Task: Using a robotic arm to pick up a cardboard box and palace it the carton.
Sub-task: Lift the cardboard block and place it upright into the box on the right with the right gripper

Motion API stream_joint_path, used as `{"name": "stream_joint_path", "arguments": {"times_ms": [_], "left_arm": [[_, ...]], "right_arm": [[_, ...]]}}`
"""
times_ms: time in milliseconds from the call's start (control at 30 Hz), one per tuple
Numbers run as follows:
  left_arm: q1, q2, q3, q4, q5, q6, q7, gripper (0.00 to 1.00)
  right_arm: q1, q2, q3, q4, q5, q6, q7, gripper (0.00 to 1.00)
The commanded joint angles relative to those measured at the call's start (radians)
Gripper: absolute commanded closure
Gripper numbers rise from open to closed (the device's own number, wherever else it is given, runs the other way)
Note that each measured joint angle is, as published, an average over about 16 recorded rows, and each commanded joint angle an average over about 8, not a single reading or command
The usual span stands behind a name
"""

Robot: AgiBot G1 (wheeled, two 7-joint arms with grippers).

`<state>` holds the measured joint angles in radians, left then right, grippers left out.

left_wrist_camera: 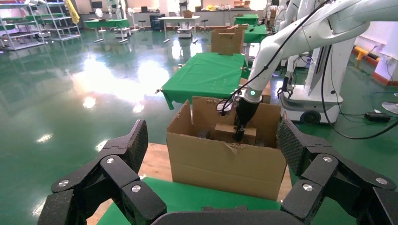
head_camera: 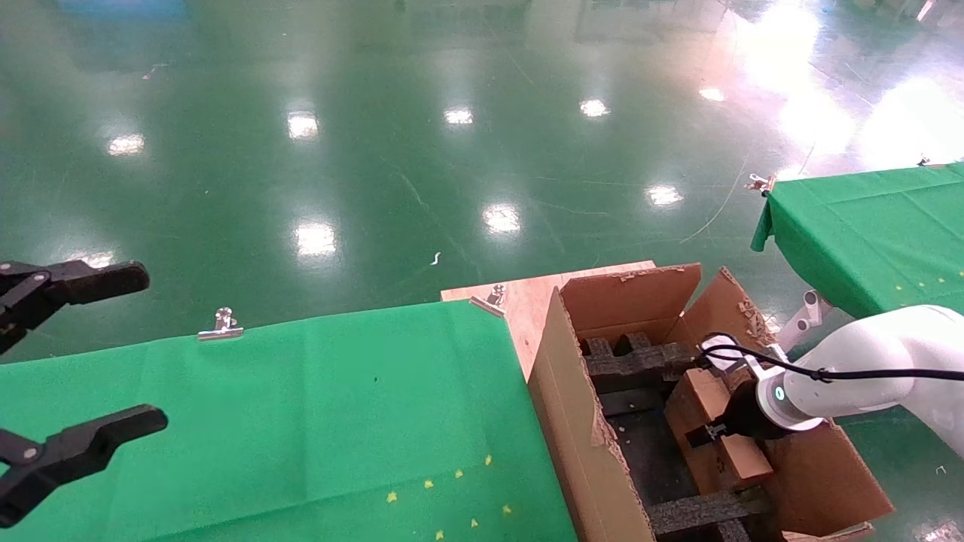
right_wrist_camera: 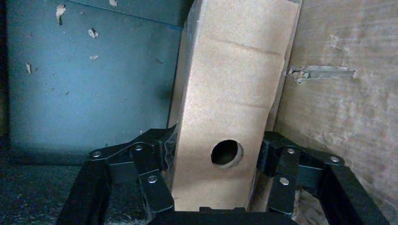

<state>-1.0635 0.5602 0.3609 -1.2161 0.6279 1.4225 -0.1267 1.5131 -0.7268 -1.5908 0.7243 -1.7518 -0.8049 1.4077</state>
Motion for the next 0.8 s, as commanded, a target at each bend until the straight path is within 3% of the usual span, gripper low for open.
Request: {"name": "stream_joint_path", "arguments": {"times_ms": [33, 800], "left_arm": [[0.000, 0.000, 0.000, 0.000, 0.000, 0.000, 0.000, 0.00], [0.000, 0.000, 0.000, 0.000, 0.000, 0.000, 0.000, 0.00]], "right_arm": [[0.001, 0.001, 0.000, 0.004, -0.001, -0.001, 0.002, 0.00], [0.065, 0.033, 0.010, 0.047, -0.021, -0.013, 0.000, 0.00]]}}
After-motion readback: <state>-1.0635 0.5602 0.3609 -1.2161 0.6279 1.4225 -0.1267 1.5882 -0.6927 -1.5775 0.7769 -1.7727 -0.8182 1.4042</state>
